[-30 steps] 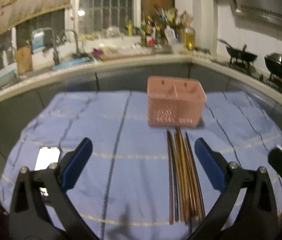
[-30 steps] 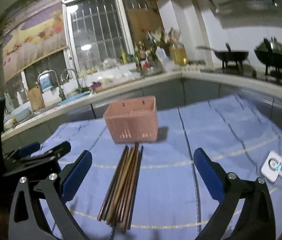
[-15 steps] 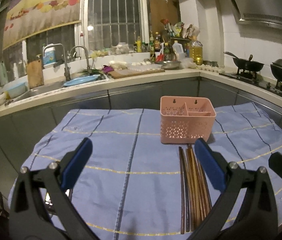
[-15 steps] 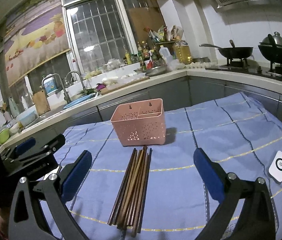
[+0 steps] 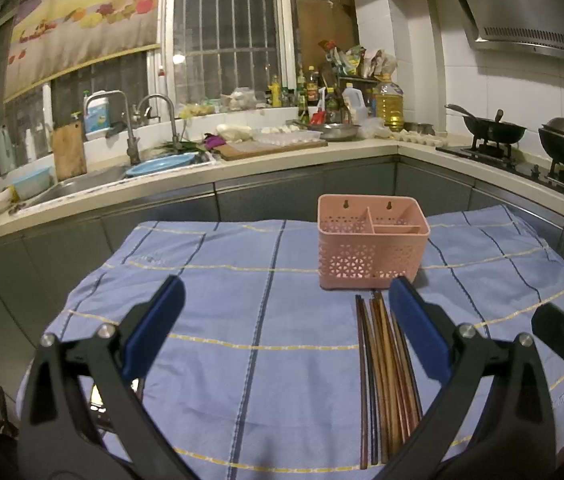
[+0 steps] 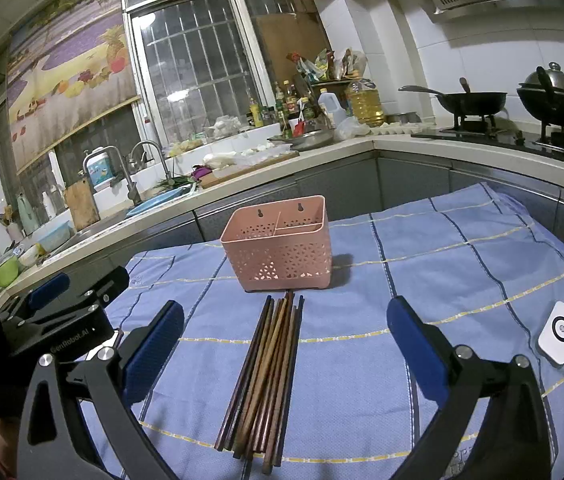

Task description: Organize utensils

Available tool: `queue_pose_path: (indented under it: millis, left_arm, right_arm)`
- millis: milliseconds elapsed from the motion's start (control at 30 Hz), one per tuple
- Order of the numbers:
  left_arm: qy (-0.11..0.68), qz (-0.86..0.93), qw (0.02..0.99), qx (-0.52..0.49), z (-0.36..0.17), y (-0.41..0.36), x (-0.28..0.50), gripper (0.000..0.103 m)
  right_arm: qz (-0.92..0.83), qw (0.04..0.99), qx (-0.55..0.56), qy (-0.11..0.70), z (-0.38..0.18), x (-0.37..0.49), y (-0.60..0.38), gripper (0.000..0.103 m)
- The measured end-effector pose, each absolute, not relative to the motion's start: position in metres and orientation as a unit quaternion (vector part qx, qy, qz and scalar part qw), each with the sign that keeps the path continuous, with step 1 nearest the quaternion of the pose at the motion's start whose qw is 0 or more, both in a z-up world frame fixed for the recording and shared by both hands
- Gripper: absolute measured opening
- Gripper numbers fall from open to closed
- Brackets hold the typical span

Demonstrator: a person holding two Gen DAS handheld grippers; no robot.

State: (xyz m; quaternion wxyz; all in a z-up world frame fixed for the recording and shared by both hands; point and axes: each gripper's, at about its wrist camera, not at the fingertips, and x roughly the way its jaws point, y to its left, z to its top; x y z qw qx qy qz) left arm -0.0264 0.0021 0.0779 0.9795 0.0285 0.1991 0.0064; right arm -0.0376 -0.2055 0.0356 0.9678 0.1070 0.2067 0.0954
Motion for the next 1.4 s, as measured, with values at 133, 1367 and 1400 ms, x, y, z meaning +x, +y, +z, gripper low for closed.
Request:
queue_pose_path:
  millis: [133, 1367, 1400]
  left_arm:
    - [0.193, 0.006, 0.981, 0.033, 0.079, -0.0009, -0.0277, 0.098]
    - [0.187, 0.007, 0.981, 0.04, 0.0771, -0.0059, -0.0298, 0.098]
    - [0.187, 0.008, 0.982, 0.04, 0.0771, -0.0061, -0.0298, 0.098]
  right_arm:
    - [0.096, 0.968, 0.106, 0.207, 0.0355, -0.0378, -0.2054, 0.1]
    - [0.096, 0.968, 0.108, 0.208, 0.0349, -0.0378, -0.2054, 0.1]
    - [0.096, 0.968, 0.107, 0.208, 0.035, -0.0377, -0.2055, 0.1]
